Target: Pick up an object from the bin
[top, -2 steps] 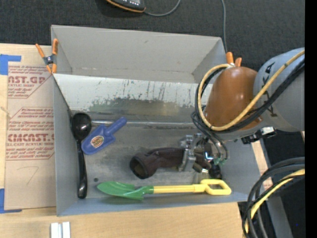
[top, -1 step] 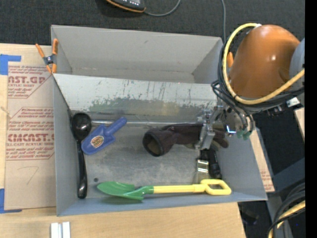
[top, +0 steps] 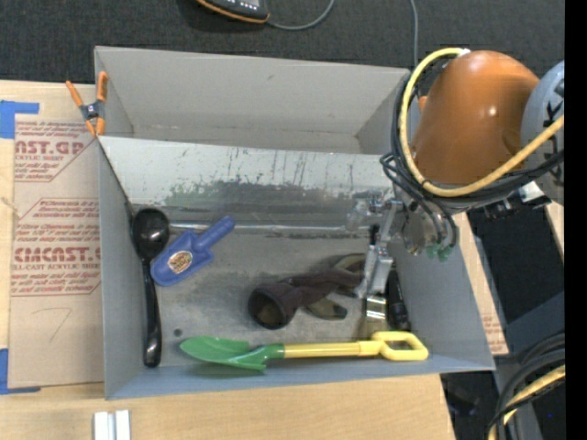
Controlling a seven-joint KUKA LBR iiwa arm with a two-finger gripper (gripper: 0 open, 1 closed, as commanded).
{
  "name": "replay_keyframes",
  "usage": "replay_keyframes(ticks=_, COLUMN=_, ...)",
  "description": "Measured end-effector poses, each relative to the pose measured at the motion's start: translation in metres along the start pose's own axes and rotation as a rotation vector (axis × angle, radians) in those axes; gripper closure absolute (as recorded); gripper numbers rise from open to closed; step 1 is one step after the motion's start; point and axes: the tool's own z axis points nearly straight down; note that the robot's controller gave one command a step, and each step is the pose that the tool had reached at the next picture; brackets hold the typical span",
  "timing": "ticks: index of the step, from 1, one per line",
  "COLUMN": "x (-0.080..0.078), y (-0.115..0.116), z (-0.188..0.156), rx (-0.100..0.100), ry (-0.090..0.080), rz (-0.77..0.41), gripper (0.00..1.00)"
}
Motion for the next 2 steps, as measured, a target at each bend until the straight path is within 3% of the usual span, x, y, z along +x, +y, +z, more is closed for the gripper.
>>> replay_keyframes(ticks=1, x=-0.001, y=0.005, z=0.025, rx=0.000, ry=0.008, rz=0.007, gripper=0.00)
replay_keyframes(ticks=2, x=0.019, y=0.059, z=0.057, rx=-0.002, ry=0.005, rz=0.024, gripper=0.00)
